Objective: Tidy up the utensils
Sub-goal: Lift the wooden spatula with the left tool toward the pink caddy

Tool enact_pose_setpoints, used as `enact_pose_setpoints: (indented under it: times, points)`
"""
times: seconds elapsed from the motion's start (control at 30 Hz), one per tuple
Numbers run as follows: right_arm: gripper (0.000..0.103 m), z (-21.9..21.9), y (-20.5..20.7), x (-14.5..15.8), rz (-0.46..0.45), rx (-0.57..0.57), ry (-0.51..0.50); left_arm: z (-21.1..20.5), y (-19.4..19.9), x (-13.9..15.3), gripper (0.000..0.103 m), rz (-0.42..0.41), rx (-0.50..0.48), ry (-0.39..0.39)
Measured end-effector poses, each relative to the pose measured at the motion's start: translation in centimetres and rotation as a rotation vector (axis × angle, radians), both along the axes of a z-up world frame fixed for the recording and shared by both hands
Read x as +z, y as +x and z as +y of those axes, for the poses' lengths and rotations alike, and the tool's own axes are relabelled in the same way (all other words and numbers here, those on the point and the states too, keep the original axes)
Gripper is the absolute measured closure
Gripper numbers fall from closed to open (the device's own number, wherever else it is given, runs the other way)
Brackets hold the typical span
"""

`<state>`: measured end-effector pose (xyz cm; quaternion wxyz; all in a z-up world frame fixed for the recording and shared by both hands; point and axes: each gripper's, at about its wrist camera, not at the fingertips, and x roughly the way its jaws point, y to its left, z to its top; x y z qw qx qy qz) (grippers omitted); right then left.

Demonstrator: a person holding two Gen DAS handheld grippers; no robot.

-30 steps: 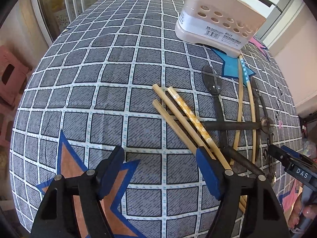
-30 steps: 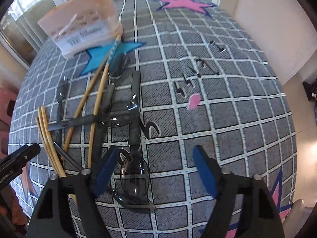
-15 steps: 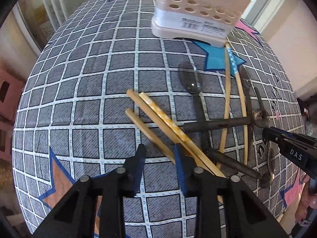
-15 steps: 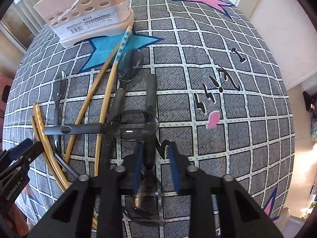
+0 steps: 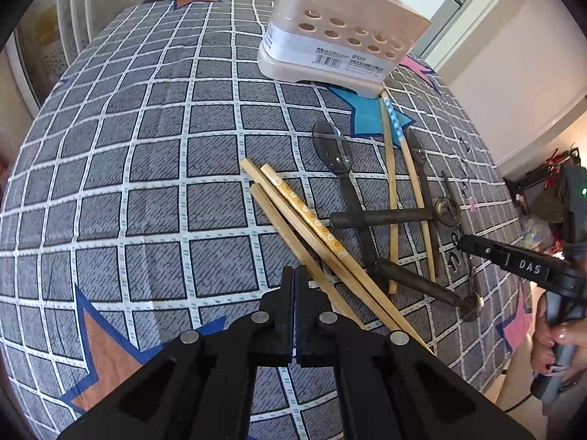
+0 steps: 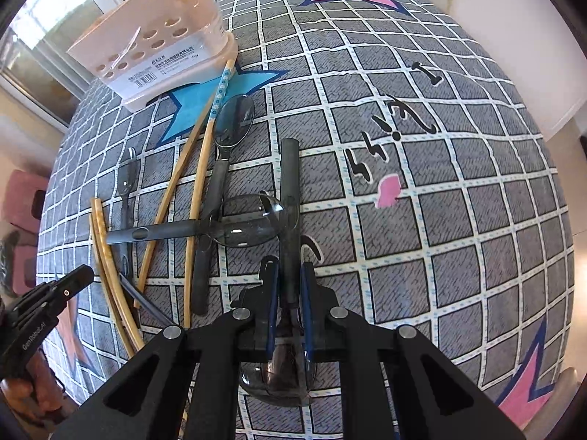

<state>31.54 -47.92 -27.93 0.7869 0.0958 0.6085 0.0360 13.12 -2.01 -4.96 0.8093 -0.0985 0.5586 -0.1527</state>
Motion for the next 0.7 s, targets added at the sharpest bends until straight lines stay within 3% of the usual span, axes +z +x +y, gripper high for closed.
enact_pose_setpoints:
  times: [0.13,0.27,0.7]
  points:
    - [0.090,-0.3,-0.4,0.5,-0.003,0.006,-0.005,0.6,-0.3,0.4,0.072,0.008,0.049,-0.060]
    - [0.090,0.9,0.1,0.0,-0.011,0.001,0.013,-0.5,-0.9,1.7,0.072,-0.066,0.069,0.090]
    - [0.090,-0.2,-1.4,1.4,-0.064,-0.050,0.077,-1.8,-1.2,2.1,0.072,-0.168,0.003,0.191]
